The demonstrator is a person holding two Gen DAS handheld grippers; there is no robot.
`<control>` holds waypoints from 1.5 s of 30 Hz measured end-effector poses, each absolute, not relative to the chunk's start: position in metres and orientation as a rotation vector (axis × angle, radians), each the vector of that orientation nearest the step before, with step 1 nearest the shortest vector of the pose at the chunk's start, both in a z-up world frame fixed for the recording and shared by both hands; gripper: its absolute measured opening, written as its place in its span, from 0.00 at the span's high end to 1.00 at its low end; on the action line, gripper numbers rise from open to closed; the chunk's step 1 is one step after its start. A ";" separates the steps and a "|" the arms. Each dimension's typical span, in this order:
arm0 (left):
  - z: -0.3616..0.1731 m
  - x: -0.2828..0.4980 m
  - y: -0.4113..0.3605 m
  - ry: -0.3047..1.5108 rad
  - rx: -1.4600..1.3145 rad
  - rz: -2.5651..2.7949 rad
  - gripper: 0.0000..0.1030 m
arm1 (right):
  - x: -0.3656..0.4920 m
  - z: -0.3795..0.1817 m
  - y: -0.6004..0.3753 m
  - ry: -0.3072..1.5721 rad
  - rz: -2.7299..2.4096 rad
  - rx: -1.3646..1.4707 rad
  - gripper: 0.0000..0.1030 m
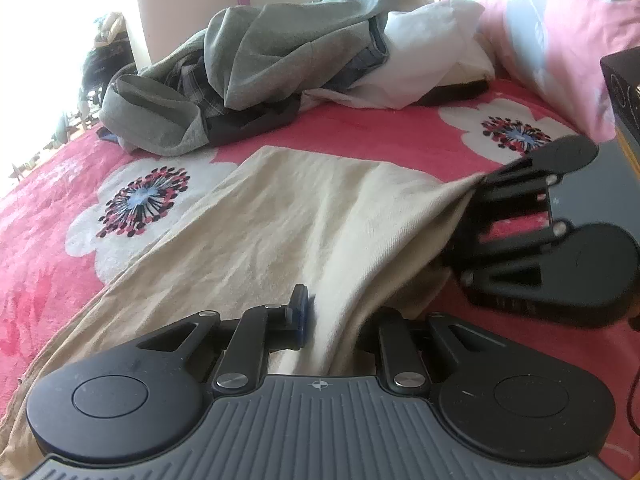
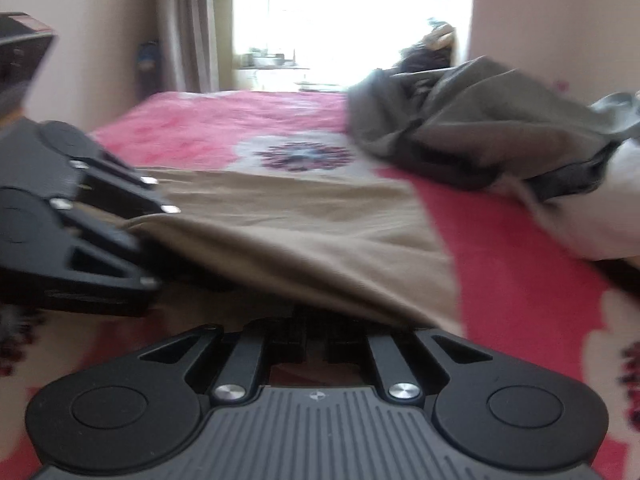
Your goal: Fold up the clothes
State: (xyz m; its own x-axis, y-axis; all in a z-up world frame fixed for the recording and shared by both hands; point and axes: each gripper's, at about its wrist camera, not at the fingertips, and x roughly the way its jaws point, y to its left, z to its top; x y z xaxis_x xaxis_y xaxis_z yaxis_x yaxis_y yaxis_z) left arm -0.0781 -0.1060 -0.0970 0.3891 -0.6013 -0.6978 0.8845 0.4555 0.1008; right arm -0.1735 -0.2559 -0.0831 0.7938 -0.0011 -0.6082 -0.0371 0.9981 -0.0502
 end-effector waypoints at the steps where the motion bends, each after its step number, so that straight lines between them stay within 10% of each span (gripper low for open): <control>1: -0.097 -0.079 -0.106 0.638 0.513 -0.999 0.86 | -0.175 -0.083 -0.256 0.651 -0.006 -0.082 0.98; 12: -0.110 -0.095 -0.114 0.530 0.672 -1.011 0.84 | -0.183 -0.109 -0.240 0.713 -0.204 -0.575 1.00; 23: -0.120 -0.110 -0.113 0.396 0.781 -1.014 0.85 | -0.217 -0.082 -0.244 0.652 -0.003 -0.456 0.96; 34: -0.133 -0.124 -0.107 0.213 0.901 -1.035 0.86 | -0.196 -0.067 -0.295 0.787 0.095 0.240 0.92; 45: -0.136 -0.127 -0.106 0.190 0.920 -1.033 0.88 | -0.216 -0.058 -0.365 0.782 -0.037 0.464 0.62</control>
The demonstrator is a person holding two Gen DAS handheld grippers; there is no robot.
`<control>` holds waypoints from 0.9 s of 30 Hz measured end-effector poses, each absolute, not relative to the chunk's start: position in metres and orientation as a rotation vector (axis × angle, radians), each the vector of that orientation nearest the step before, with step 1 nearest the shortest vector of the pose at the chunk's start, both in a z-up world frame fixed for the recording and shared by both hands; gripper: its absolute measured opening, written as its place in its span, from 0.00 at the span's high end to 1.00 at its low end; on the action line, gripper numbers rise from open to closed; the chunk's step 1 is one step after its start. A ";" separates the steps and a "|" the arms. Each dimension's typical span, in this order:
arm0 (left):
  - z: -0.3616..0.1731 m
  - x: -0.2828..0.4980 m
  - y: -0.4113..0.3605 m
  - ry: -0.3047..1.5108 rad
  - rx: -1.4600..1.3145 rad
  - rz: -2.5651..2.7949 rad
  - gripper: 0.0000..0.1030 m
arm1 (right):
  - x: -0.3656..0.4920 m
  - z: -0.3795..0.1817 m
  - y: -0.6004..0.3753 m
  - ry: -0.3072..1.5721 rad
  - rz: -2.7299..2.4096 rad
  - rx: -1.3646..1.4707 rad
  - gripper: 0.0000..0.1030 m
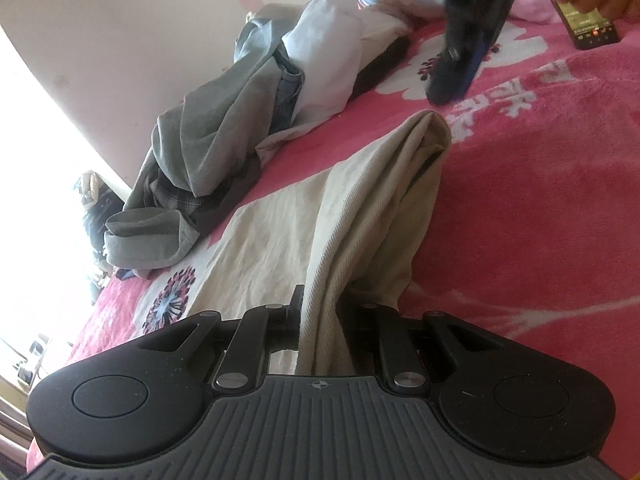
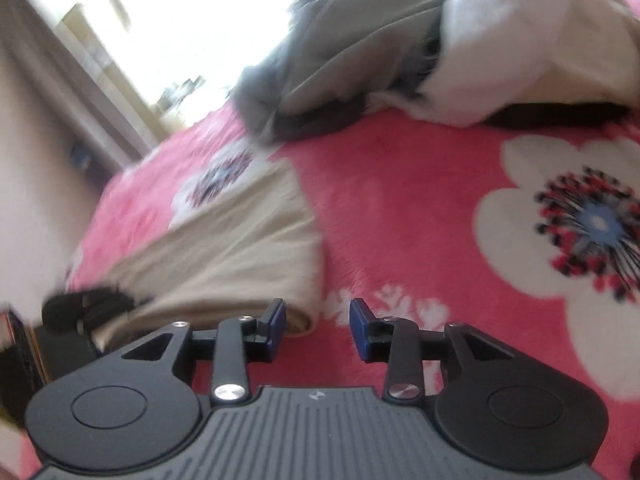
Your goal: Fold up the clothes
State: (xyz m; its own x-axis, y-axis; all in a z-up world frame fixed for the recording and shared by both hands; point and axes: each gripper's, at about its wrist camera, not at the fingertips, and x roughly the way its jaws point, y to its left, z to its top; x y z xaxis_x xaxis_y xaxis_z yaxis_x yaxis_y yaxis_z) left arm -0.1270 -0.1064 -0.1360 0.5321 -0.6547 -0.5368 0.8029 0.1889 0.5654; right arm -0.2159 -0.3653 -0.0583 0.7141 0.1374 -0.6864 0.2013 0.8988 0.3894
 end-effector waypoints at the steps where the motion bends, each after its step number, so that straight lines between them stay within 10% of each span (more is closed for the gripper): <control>1: -0.136 -0.127 -0.106 0.192 0.920 -1.032 0.88 | -0.212 -0.060 -0.359 0.804 -0.011 0.421 0.62; 8: -0.139 -0.130 -0.106 0.182 0.930 -1.020 0.89 | -0.199 -0.072 -0.312 0.803 -0.013 0.067 0.57; 12: -0.141 -0.134 -0.106 0.158 0.949 -1.009 0.90 | -0.192 -0.069 -0.316 0.750 -0.050 0.069 0.81; 19: -0.153 -0.145 -0.105 0.083 1.026 -1.007 0.91 | -0.192 -0.083 -0.317 0.768 -0.046 -0.054 0.85; 23: -0.139 -0.142 -0.103 0.132 0.995 -1.029 0.87 | -0.195 -0.088 -0.324 0.775 -0.068 -0.077 0.58; 27: -0.116 -0.142 -0.091 0.198 0.913 -1.065 0.65 | -0.205 -0.079 -0.328 0.801 -0.061 -0.116 0.52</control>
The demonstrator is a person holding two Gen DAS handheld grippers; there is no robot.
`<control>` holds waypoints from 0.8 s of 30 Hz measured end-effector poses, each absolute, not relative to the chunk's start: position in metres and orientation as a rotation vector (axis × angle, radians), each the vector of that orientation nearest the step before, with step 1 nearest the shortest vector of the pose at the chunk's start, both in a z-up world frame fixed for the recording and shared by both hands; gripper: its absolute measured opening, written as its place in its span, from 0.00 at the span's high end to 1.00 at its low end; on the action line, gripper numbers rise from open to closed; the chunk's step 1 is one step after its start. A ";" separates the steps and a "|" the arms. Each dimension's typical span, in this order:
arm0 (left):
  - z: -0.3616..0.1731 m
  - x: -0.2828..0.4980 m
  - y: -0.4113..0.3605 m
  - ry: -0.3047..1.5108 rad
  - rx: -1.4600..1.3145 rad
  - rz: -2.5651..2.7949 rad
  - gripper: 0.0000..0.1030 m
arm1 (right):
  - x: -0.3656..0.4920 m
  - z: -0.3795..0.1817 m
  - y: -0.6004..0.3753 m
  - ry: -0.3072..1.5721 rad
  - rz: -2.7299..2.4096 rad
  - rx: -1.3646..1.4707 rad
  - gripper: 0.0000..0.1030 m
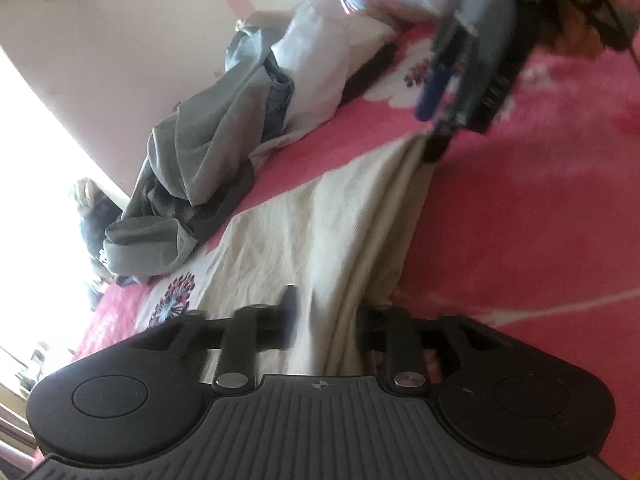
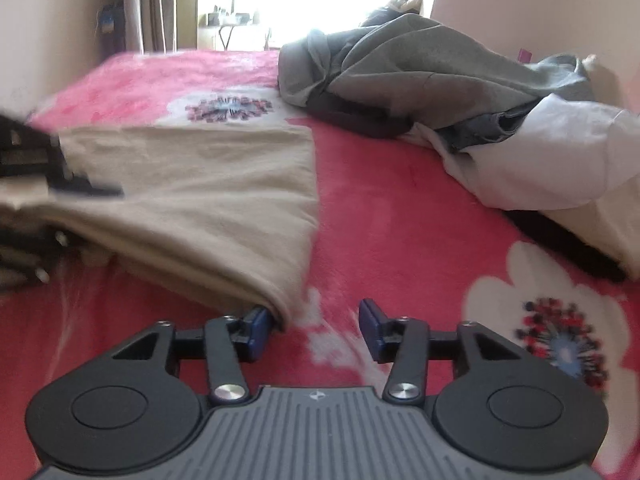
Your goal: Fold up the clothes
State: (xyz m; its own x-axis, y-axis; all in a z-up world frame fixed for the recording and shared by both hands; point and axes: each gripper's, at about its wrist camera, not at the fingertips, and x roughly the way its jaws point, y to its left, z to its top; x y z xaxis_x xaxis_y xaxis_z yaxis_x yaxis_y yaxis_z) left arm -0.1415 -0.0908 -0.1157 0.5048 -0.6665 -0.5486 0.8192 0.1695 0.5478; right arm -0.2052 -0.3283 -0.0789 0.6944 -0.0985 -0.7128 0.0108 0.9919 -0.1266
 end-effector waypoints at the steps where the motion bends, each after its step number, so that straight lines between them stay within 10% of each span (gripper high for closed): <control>1: -0.110 -0.142 -0.087 0.211 0.892 -1.075 0.65 | -0.210 -0.079 -0.328 0.818 -0.064 -0.139 0.52; 15: -0.052 -0.100 -0.010 0.581 0.457 -1.134 0.69 | -0.199 -0.006 -0.304 0.580 0.128 0.035 0.73; 24: -0.104 -0.104 -0.008 0.616 0.651 -1.140 0.73 | -0.182 -0.081 -0.261 0.711 0.214 -0.273 0.76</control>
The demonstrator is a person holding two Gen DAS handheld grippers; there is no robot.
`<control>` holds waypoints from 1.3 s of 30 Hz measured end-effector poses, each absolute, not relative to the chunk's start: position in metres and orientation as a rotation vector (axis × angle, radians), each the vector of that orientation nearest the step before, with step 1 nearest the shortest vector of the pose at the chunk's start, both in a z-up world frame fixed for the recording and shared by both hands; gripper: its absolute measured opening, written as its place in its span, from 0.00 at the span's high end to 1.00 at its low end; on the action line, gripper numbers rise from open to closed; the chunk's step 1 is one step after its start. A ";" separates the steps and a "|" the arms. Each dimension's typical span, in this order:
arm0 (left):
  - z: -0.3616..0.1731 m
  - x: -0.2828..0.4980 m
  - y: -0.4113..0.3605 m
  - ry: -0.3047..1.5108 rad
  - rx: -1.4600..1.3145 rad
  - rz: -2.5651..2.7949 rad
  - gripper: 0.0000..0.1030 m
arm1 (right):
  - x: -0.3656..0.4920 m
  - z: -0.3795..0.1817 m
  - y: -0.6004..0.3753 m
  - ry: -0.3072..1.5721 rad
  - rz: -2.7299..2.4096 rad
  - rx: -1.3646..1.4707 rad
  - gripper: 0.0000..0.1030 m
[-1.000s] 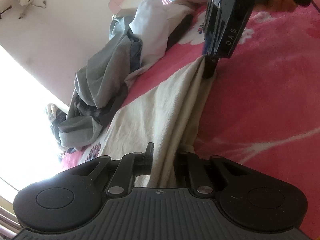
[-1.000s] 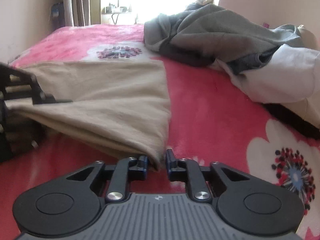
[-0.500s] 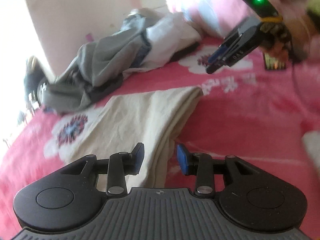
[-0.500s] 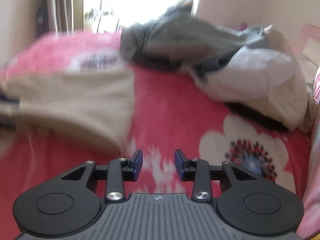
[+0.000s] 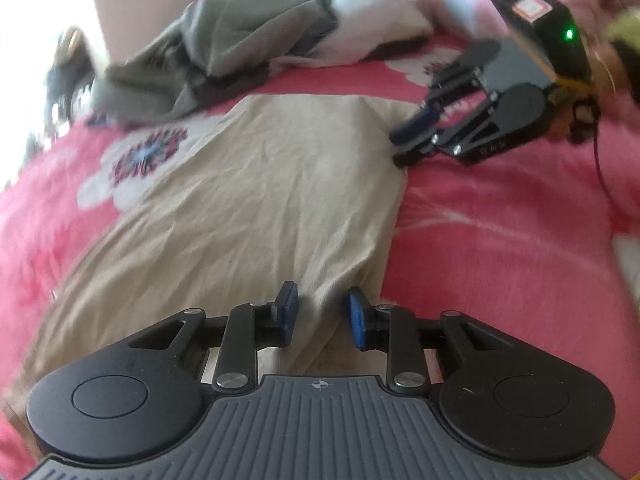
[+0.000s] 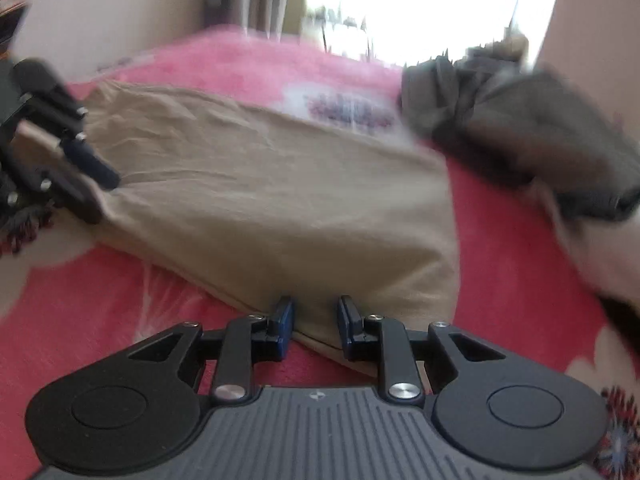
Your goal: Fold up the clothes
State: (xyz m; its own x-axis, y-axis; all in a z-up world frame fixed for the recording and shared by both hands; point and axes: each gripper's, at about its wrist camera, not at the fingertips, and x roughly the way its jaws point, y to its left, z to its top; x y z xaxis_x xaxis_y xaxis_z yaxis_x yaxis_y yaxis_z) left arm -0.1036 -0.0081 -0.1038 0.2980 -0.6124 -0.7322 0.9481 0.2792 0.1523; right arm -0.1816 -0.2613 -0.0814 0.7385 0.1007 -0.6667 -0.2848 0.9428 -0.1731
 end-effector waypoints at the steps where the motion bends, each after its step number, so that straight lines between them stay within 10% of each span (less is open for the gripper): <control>1: -0.104 -0.105 -0.008 0.606 0.663 -1.143 0.73 | -0.182 -0.090 -0.259 0.721 0.207 -0.310 0.76; 34: -0.114 -0.109 0.001 0.501 0.683 -1.186 0.70 | -0.146 -0.033 -0.287 0.754 0.114 -0.102 0.78; 39: -0.114 -0.110 0.002 0.500 0.681 -1.185 0.69 | -0.148 -0.090 -0.285 0.812 0.135 -0.133 0.80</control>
State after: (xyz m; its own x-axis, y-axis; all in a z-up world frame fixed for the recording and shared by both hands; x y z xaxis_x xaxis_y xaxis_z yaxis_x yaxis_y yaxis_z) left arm -0.1098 0.0015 -0.1135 0.3087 -0.6668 -0.6783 0.9512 0.2192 0.2174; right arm -0.1479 -0.2854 -0.0900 0.6803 0.0690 -0.7297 -0.1713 0.9830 -0.0666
